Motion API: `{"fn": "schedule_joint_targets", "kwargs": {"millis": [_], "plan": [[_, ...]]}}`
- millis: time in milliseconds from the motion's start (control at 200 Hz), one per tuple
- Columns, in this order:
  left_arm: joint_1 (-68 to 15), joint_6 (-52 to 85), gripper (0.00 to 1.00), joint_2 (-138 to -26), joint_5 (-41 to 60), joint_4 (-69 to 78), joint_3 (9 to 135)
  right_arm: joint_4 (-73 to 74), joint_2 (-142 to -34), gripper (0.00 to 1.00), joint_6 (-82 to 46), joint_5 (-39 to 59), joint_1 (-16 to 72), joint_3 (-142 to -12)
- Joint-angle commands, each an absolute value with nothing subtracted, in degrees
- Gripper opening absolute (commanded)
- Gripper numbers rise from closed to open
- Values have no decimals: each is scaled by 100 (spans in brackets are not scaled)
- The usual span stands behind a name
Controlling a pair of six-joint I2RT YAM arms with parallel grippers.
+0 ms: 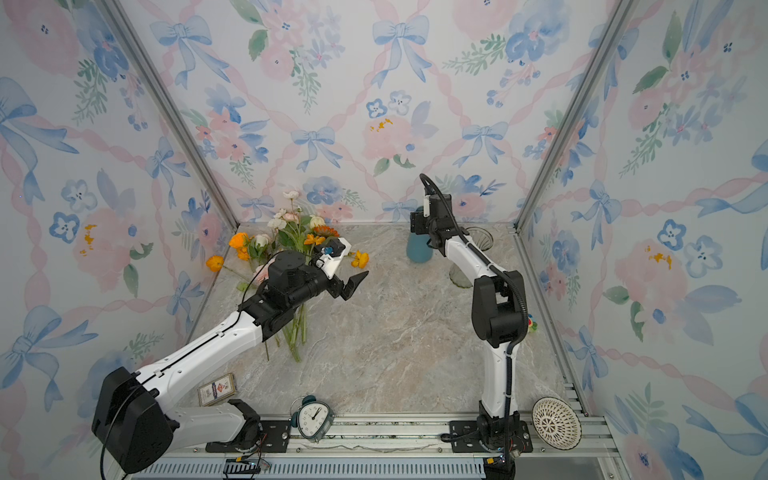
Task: Arrange the flowers into the vase
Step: 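Grip the teal vase rim with the right gripper and drag it toward the flowers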
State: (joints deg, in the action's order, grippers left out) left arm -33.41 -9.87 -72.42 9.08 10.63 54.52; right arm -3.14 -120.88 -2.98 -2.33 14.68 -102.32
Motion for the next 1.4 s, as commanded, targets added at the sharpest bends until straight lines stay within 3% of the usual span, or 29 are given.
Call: {"fn": "schedule_joint_targets", "kwargs": {"millis": [0, 340, 675, 930, 1075, 1395], "plan": [[-3375, -927, 98, -7225, 1027, 1160, 5392, -195, -12020, 65, -282, -146, 1477, -10143], [-3375, -920, 98, -7151, 1028, 1154, 5405, 808, -11409, 55, 120, 399, 1568, -9423], [-3288, -902, 98, -6965, 887, 1173, 5405, 1325, -10006, 47, -9, 852, 1906, -8342], [-3302, -355, 98, -6729, -370, 973, 5463, 1371, -8719, 46, -53, 1003, 2569, -7218], [-3304, 412, 98, -6434, -781, -127, 5570, 1422, -8175, 45, -163, 1142, 2904, -6773], [-3296, 1224, 98, -5143, 750, -1659, 4919, 1710, -7828, 44, -104, 1346, 3555, -6074]]}}
